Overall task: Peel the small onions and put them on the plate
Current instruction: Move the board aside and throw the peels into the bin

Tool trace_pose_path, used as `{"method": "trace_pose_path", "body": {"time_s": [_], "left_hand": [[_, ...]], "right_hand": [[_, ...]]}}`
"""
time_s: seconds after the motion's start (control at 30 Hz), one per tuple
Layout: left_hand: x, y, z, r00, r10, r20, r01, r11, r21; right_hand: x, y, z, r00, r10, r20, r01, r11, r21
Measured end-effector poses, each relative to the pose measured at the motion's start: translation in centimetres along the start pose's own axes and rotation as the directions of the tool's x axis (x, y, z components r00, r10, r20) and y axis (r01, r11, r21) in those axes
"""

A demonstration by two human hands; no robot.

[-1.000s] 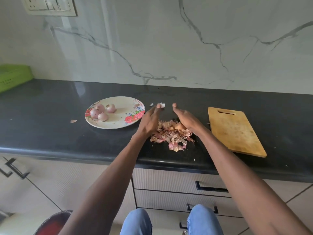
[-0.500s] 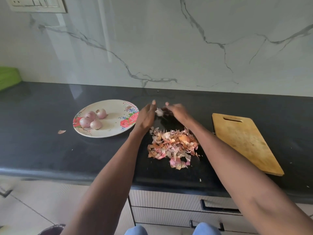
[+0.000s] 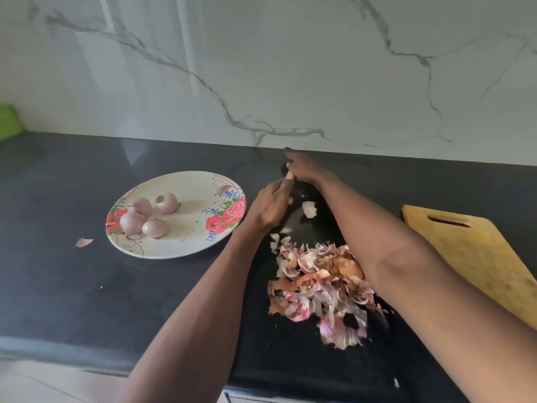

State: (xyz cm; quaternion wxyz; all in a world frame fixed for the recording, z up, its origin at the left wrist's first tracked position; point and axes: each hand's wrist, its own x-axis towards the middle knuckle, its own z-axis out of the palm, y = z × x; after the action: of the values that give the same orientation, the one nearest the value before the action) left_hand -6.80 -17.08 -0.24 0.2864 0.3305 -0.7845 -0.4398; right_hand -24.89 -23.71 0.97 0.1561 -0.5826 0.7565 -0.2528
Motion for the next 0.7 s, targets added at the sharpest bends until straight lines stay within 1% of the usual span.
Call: {"method": "trace_pose_path", "body": {"time_s": [0.03,0.07,0.13,0.2,0.3,0.37,0.47,0.53,0.6,0.7], "left_hand": [[0.1,-0.1,0.0,0.999,0.005,-0.044,-0.008,0.997,-0.072],[0.2,-0.3,-0.2,0.996,0.002,-0.085,-0.011,0.994,-0.107],[0.1,-0.1,-0.2,0.991,0.006,-0.137,-0.019,0.995,-0.099],[0.0,0.2,-0.2,0.986,0.007,-0.169,-0.019,0.997,-0.069],[-0.1,0.4,-0.4,0.981,-0.033,-0.189,0.016,0.996,-0.088],[-0.1,0.7,-0.4,0.983,-0.052,-0.177,0.036,0.995,-0.088],[-0.5,1.1,-0.3,0.993,-0.044,-0.109,0.039,0.998,-0.043],[-0.8,1.4,-0.2,0.999,-0.038,-0.037,0.038,0.999,0.004],[-1.3,1.8,0.0,0.998,-0.056,0.033,0.055,0.998,0.041],[-2.8,2.3,0.0,0.993,-0.073,0.094,0.071,0.997,0.015]], "right_hand": [[1.0,0.1,0.2,0.999,-0.009,0.031,0.01,0.999,-0.042],[1.9,-0.1,0.3,0.998,-0.003,0.056,0.008,0.996,-0.085],[3.1,-0.2,0.2,0.996,0.024,0.082,-0.011,0.989,-0.15],[3.2,-0.9,0.0,0.995,0.023,0.095,0.0,0.972,-0.234],[2.0,-1.2,-0.5,0.998,-0.034,0.06,0.049,0.964,-0.262],[0.0,-0.9,-0.9,0.996,-0.089,0.031,0.093,0.975,-0.203],[-4.8,-0.6,-1.5,0.993,-0.115,0.025,0.116,0.992,-0.039],[-8.4,-0.3,-1.6,0.996,-0.078,0.031,0.075,0.994,0.08],[-11.7,0.2,-1.9,0.998,-0.029,0.048,0.022,0.99,0.139],[-16.0,0.1,-2.2,0.999,0.022,0.046,-0.032,0.974,0.225]]}}
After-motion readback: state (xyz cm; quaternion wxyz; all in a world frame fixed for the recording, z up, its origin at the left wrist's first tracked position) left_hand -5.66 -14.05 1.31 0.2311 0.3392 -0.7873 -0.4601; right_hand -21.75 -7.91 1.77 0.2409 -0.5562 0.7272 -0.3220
